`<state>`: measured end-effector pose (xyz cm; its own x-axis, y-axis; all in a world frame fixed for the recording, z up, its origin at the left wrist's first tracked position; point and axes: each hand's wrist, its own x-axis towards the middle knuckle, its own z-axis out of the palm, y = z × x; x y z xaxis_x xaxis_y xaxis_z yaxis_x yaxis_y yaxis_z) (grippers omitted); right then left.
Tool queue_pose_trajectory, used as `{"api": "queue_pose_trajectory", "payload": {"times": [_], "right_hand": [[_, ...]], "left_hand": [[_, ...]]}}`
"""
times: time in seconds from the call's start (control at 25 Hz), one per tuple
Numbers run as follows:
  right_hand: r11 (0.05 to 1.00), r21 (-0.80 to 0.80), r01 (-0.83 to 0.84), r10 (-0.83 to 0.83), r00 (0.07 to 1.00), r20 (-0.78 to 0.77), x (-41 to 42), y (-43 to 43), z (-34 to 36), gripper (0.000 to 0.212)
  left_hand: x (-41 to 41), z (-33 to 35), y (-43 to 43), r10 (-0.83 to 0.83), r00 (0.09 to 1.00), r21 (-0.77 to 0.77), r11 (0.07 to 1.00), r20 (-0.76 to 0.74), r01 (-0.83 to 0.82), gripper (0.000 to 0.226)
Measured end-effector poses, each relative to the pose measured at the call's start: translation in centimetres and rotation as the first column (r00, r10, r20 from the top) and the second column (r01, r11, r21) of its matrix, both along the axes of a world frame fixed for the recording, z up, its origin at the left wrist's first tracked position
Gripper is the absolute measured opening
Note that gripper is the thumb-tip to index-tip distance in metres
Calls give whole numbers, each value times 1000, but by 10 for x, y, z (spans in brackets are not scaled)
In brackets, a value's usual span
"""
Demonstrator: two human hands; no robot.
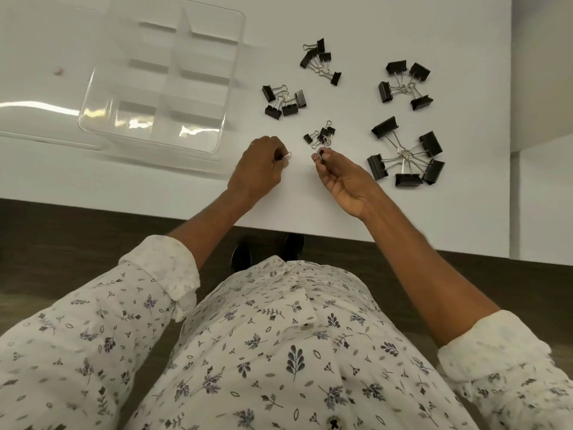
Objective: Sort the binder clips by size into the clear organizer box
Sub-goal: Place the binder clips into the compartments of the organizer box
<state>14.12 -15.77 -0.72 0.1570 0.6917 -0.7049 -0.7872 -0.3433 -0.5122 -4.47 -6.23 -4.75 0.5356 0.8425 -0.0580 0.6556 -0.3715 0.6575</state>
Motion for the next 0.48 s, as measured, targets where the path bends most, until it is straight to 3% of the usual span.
{"api": "queue_pose_trajectory", "payload": {"times": [0.28,0.48], "right_hand": [[993,45,-112,116,990,-81,8,17,8,16],[985,27,-170,172,977,-124,-12,31,22,20]], "left_hand": [[-1,22,-17,264,940,-333,925,216,-183,16],[-36,83,-30,506,739,-617,771,445,-156,25]]}}
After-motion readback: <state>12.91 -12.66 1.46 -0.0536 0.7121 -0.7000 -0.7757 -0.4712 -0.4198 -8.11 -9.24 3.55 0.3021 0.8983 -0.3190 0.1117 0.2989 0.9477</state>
